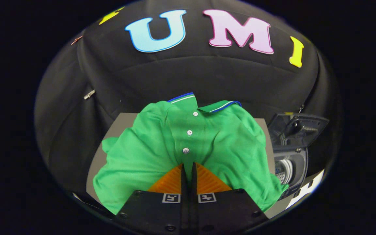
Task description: Put the clothes into the washing machine and then close the washing machine lid.
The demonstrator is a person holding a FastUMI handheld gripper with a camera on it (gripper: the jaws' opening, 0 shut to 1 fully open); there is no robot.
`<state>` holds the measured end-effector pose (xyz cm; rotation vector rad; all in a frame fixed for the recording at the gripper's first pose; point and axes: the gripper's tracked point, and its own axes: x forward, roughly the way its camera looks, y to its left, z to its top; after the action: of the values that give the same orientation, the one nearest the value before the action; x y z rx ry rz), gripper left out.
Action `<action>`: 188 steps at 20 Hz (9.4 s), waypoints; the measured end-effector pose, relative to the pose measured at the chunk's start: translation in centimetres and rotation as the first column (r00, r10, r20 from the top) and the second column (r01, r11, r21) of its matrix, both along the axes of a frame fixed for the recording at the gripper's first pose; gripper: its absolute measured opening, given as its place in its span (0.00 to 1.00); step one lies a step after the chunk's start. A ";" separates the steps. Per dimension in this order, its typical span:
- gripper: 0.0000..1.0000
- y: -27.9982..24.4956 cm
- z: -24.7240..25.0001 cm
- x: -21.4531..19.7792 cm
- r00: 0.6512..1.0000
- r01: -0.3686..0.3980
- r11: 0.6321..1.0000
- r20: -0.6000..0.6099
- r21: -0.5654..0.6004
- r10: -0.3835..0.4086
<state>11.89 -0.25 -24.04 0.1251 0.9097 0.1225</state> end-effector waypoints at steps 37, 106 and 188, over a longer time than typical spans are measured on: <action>0.05 -10.3 6.4 -4.0 0.799 -0.589 0.794 0.252 0.152 0.545; 0.56 -40.7 -18.1 -7.1 0.954 -0.049 0.998 -0.293 0.049 0.061; 0.99 -25.7 22.9 -1.1 0.703 0.066 0.995 0.711 -0.071 0.004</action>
<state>10.80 -25.93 -1.15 -0.0007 0.1234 0.0854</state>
